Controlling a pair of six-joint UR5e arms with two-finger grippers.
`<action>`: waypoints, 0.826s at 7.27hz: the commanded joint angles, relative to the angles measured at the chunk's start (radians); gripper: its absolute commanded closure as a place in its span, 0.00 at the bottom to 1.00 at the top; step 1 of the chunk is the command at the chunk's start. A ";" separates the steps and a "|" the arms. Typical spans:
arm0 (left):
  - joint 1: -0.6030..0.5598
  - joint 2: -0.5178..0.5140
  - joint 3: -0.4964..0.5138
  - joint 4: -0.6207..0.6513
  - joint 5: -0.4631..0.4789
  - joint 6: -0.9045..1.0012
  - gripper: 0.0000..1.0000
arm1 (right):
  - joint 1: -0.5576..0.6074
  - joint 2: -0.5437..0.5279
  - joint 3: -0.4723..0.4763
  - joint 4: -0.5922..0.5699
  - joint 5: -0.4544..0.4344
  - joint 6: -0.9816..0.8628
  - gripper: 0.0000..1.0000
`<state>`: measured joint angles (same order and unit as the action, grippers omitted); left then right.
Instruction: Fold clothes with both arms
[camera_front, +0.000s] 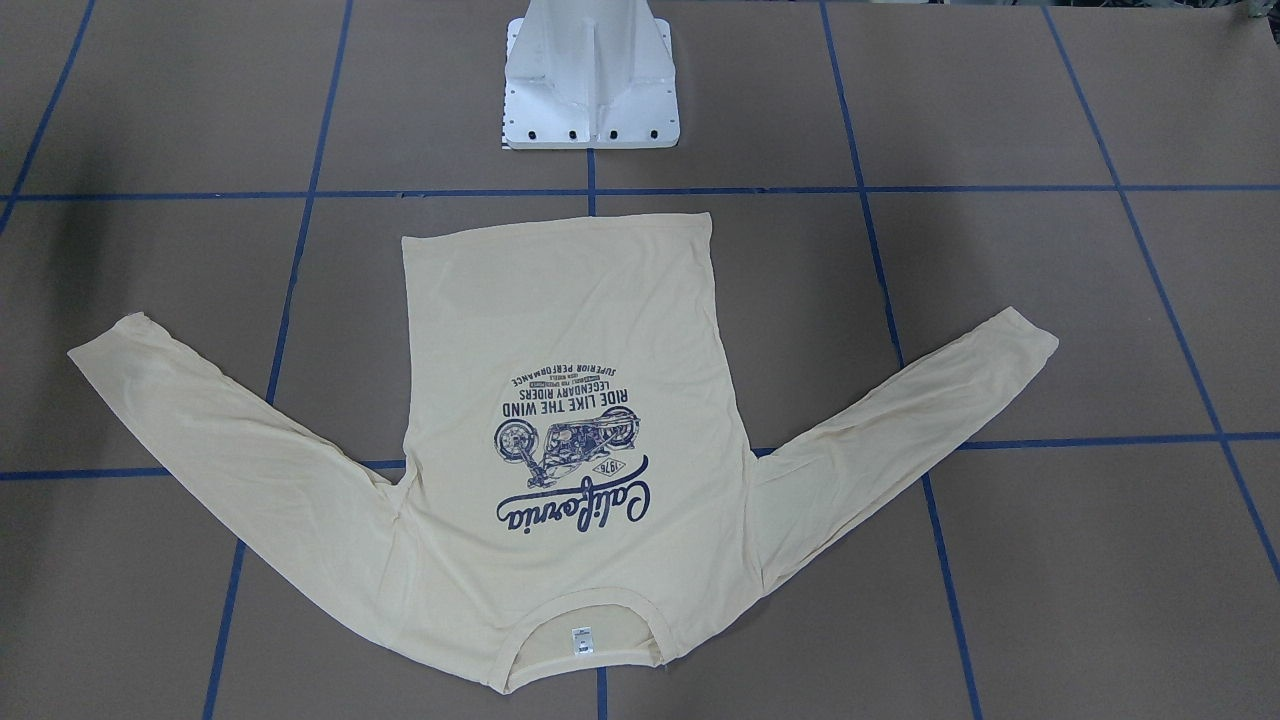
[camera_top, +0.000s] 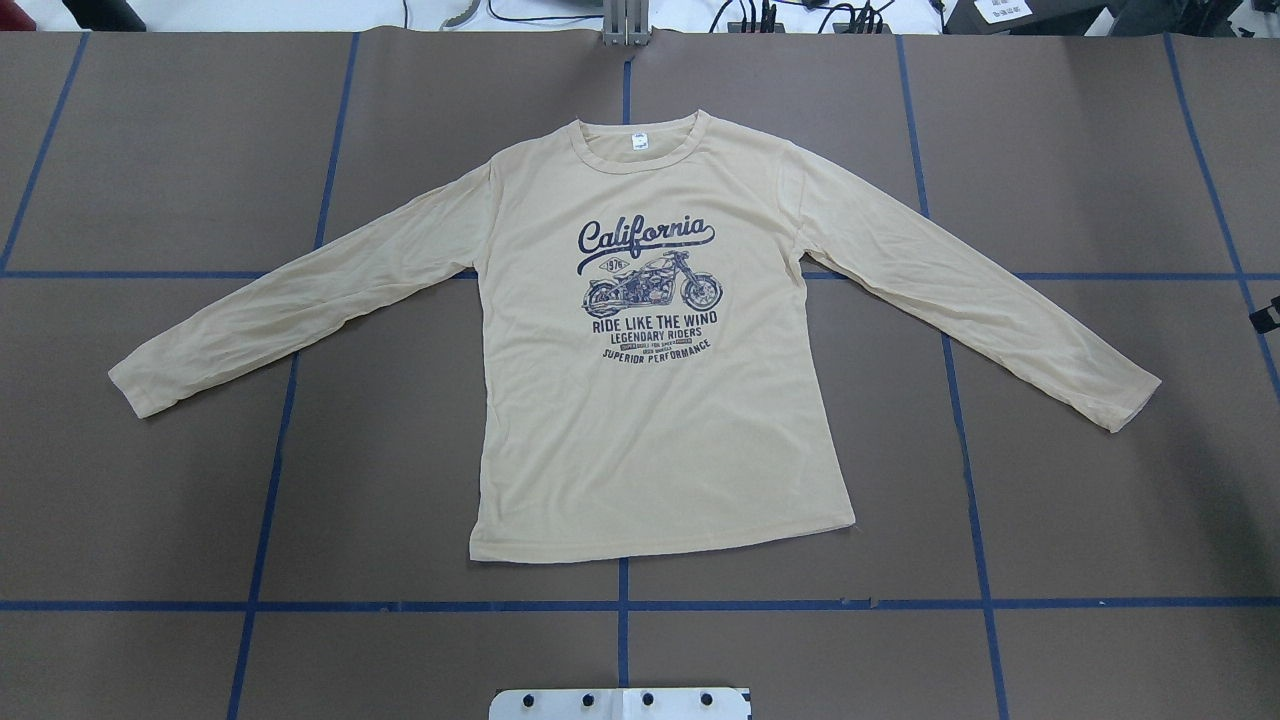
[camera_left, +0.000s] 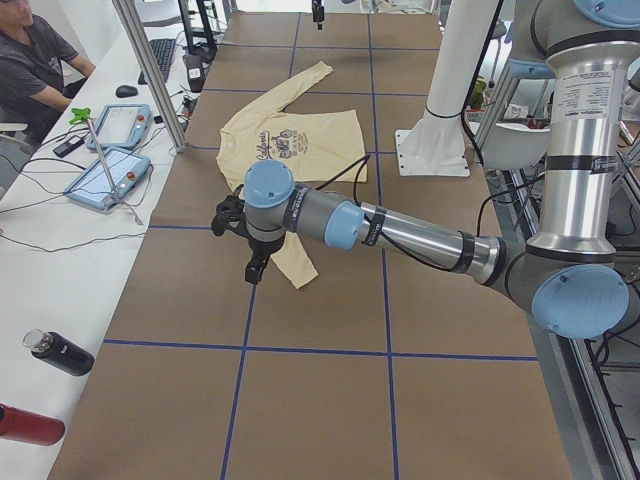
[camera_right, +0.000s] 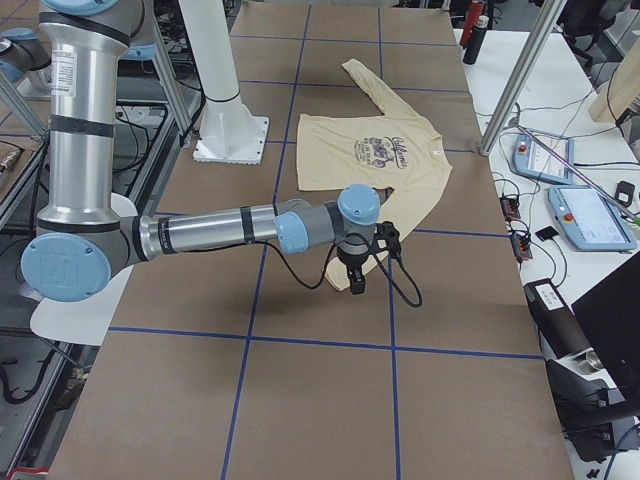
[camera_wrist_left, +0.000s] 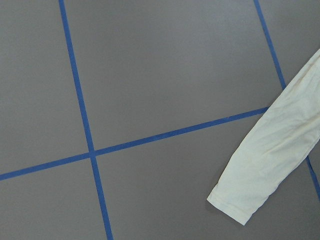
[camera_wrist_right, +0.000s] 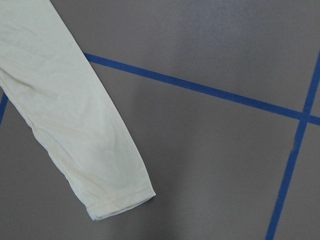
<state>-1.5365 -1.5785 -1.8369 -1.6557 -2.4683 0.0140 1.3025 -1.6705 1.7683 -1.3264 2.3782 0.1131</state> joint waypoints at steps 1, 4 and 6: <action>0.024 -0.002 0.007 -0.068 0.012 0.003 0.00 | -0.109 0.020 -0.122 0.212 -0.019 0.017 0.00; 0.024 0.034 0.011 -0.118 0.028 -0.003 0.00 | -0.237 0.058 -0.135 0.216 -0.140 0.140 0.00; 0.024 0.034 0.012 -0.119 0.026 -0.003 0.00 | -0.279 0.058 -0.153 0.214 -0.188 0.143 0.00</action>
<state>-1.5125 -1.5457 -1.8258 -1.7724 -2.4413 0.0112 1.0500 -1.6138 1.6295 -1.1116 2.2167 0.2478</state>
